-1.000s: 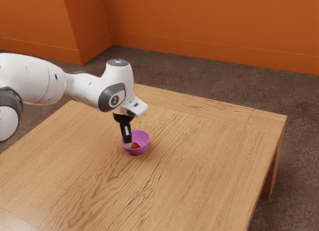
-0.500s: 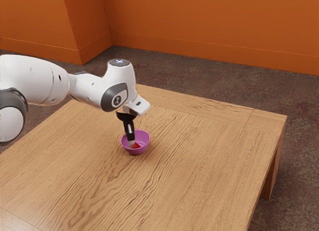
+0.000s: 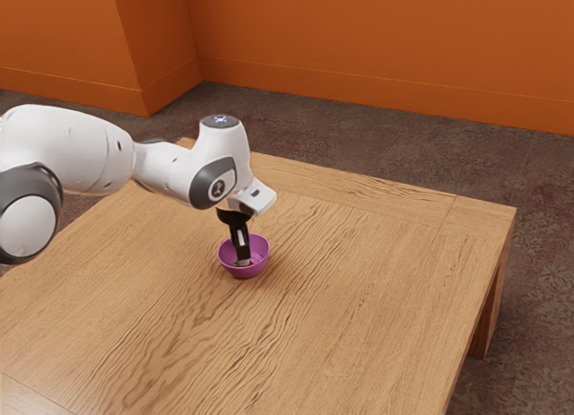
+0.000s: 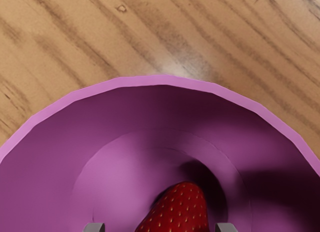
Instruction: Take strawberry from the bowl
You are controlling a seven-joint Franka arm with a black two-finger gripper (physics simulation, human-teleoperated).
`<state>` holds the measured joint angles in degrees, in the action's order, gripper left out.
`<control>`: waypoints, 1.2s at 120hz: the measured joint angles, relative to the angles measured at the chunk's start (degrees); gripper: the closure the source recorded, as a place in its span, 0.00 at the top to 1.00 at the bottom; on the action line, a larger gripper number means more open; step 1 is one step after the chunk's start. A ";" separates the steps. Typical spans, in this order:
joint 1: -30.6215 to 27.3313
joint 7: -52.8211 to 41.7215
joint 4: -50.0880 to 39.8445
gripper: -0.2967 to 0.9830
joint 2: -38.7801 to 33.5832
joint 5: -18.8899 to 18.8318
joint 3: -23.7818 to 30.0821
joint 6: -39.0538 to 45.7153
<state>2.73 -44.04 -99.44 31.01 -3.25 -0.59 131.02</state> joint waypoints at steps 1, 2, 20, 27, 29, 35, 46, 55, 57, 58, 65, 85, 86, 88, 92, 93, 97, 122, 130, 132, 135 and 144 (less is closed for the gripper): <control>0.01 0.00 0.08 0.42 0.06 0.01 0.02 0.03; 0.02 -0.01 0.14 0.42 0.11 0.01 0.04 0.05; -0.09 -0.08 0.68 0.42 0.84 0.09 0.47 0.36; -0.24 -0.11 0.65 0.42 1.09 0.22 0.46 0.45; -0.27 -0.12 0.64 0.42 1.17 0.25 0.46 0.46; -0.32 -0.15 0.63 0.42 1.39 0.31 0.47 0.52; -0.35 -0.19 0.63 0.42 1.72 0.37 0.44 0.59; -0.35 -0.22 0.63 0.42 1.79 0.42 0.47 0.63; -0.35 -0.22 0.63 0.42 1.80 0.43 0.48 0.63; -0.35 -0.23 0.63 0.42 1.80 0.44 0.48 0.64; -0.35 -0.25 0.63 0.42 1.89 0.47 0.47 0.66; -0.35 -0.28 0.65 0.37 2.07 0.51 0.48 0.69; -0.35 -0.28 0.66 0.36 2.06 0.50 0.47 0.69; -0.35 -0.27 0.67 0.35 2.04 0.48 0.48 0.70; -0.35 -0.25 0.69 0.34 2.02 0.42 0.45 0.74; -0.35 -0.24 0.69 0.34 2.01 0.40 0.44 0.75; -0.35 -0.19 0.70 0.32 2.00 0.31 0.43 0.79; -0.29 0.41 0.52 0.28 0.41 -0.36 0.41 1.11; 0.28 0.67 -0.72 0.27 -3.35 -0.54 0.44 0.99; 0.60 0.74 -1.18 0.27 -4.55 -0.57 0.46 0.89; 1.48 0.85 -1.66 0.26 -6.31 -0.63 0.46 0.67; 4.62 1.26 -1.77 0.26 -8.84 -0.68 2.23 0.16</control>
<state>7.35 -42.79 -101.21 22.17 -3.92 1.63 131.19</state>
